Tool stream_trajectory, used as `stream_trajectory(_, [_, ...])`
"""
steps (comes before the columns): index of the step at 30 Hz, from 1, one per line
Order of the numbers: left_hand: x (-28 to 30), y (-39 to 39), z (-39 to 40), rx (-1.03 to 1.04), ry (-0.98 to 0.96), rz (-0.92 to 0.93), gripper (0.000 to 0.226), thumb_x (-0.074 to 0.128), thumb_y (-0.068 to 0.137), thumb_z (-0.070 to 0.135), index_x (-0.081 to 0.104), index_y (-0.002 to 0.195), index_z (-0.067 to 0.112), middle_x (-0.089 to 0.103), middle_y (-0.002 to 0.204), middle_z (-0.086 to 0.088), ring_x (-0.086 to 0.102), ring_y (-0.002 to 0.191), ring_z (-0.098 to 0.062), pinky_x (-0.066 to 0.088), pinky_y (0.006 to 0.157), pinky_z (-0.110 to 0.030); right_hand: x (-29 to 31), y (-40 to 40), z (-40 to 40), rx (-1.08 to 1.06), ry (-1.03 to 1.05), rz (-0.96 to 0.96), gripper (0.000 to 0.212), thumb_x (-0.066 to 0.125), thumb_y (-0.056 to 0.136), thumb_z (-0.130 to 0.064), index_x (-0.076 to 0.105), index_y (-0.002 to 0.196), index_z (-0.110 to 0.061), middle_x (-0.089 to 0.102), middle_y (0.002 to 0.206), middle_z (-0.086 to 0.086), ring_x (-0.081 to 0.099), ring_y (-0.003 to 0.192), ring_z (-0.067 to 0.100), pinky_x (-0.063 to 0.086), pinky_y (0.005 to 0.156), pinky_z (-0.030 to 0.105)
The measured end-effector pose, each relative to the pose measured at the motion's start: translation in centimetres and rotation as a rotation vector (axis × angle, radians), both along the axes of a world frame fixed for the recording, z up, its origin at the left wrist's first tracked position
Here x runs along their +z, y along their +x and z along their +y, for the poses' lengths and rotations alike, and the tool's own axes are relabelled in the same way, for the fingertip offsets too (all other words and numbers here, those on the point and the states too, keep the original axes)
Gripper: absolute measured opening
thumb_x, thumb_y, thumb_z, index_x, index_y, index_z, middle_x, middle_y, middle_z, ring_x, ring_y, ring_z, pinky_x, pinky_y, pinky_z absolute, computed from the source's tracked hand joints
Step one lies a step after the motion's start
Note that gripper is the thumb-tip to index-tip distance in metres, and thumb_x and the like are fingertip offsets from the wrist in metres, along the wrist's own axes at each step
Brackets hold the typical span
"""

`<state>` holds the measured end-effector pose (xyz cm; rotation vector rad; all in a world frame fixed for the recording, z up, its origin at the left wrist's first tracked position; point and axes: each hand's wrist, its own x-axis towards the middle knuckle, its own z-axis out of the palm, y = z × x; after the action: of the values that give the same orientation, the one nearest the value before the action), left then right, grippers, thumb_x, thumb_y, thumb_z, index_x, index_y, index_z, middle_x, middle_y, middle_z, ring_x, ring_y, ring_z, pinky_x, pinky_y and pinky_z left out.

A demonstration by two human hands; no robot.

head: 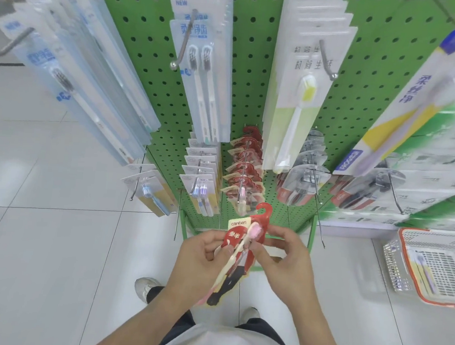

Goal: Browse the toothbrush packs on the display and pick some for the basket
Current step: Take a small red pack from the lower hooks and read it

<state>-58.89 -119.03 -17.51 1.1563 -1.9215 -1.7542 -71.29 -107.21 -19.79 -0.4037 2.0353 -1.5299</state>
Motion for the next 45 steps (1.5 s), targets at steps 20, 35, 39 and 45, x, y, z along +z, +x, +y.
stream_trajectory(20, [-2.1, 0.0, 1.8, -0.424, -0.621, -0.044, 0.044, 0.059, 0.09, 0.051, 0.065, 0.131, 0.037, 0.05, 0.135, 0.019, 0.051, 0.123, -0.005, 0.047, 0.104, -0.037, 1.3, 1.8, 0.3, -0.118, -0.139, -0.232, 0.031, 0.057, 0.103, -0.02, 0.062, 0.131, -0.034, 0.076, 0.084, -0.005, 0.071, 0.08, 0.018, 0.062, 0.073, 0.045])
stream_trajectory(35, [0.2, 0.5, -0.9, -0.192, 0.025, -0.161, 0.026, 0.077, 0.089, 0.019, 0.064, 0.109, 0.029, 0.076, 0.102, 0.009, 0.073, 0.09, -0.005, 0.062, 0.075, -0.03, 2.5, 0.1, 0.7, -0.011, -0.132, -0.212, 0.051, 0.08, 0.082, 0.002, 0.063, 0.125, -0.02, 0.08, 0.084, 0.001, 0.075, 0.066, 0.016, 0.056, 0.054, 0.024])
stream_trajectory(39, [1.2, 0.5, -0.8, -0.198, 0.099, -0.126, 0.018, 0.069, 0.094, 0.01, 0.062, 0.11, 0.018, 0.079, 0.094, 0.007, 0.075, 0.084, -0.01, 0.058, 0.066, -0.023, 2.5, -0.3, 0.8, 0.06, -0.1, -0.224, 0.062, 0.084, 0.075, 0.004, 0.063, 0.129, -0.017, 0.08, 0.086, 0.003, 0.076, 0.07, 0.018, 0.057, 0.057, 0.025])
stream_trajectory(45, [2.2, 0.4, -0.7, -0.191, 0.097, -0.106, 0.014, 0.069, 0.094, 0.007, 0.062, 0.105, 0.013, 0.079, 0.087, 0.006, 0.076, 0.08, -0.013, 0.059, 0.066, -0.025, 2.5, -0.5, 0.6, 0.077, -0.092, -0.227, 0.061, 0.085, 0.076, 0.0, 0.06, 0.126, -0.024, 0.079, 0.084, 0.003, 0.077, 0.073, 0.021, 0.061, 0.059, 0.032])
